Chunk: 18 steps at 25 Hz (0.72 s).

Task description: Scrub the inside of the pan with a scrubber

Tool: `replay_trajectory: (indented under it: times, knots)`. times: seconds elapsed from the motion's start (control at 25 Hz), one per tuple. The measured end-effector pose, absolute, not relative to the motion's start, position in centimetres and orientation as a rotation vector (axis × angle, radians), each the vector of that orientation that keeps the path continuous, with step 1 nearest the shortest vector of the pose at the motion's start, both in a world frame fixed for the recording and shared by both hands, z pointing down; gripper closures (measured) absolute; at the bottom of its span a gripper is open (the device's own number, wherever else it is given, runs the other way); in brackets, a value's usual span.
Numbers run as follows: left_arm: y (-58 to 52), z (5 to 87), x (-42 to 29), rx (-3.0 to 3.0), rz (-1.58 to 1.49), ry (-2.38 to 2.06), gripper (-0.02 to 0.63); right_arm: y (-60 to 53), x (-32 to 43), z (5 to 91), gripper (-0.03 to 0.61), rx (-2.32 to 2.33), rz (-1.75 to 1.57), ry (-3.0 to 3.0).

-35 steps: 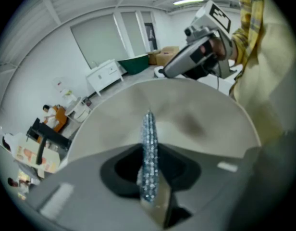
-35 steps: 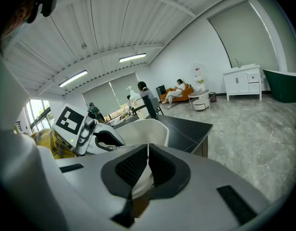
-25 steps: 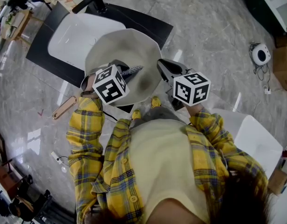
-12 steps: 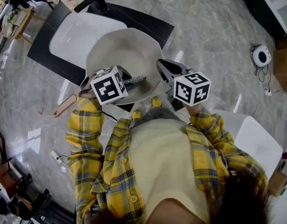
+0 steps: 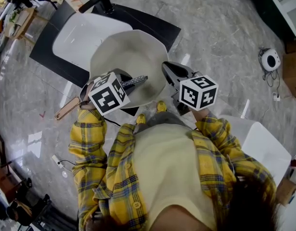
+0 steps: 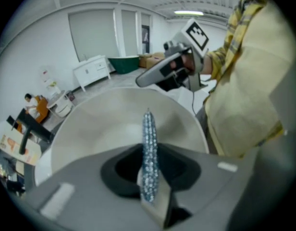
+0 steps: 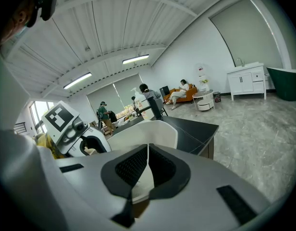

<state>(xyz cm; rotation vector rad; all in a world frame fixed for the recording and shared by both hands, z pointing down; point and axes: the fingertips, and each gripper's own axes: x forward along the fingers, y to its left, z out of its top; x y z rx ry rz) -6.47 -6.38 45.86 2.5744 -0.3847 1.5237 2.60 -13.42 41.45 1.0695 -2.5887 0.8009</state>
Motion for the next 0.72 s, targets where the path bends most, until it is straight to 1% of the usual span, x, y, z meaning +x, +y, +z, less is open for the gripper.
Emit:
replay_trajectory:
  times: [0.48,0.72]
  knots:
    - [-8.5,40.2,-8.6,2.645,1.154,-0.939,0.522,-13.6,2.0,41.0,0.561,1.056,0.788,-2.602]
    - [-8.9,38.2,-9.8,2.606,0.895,-1.178,0.522,-13.5,1.5,40.7,0.561,1.034,0.780,-2.611]
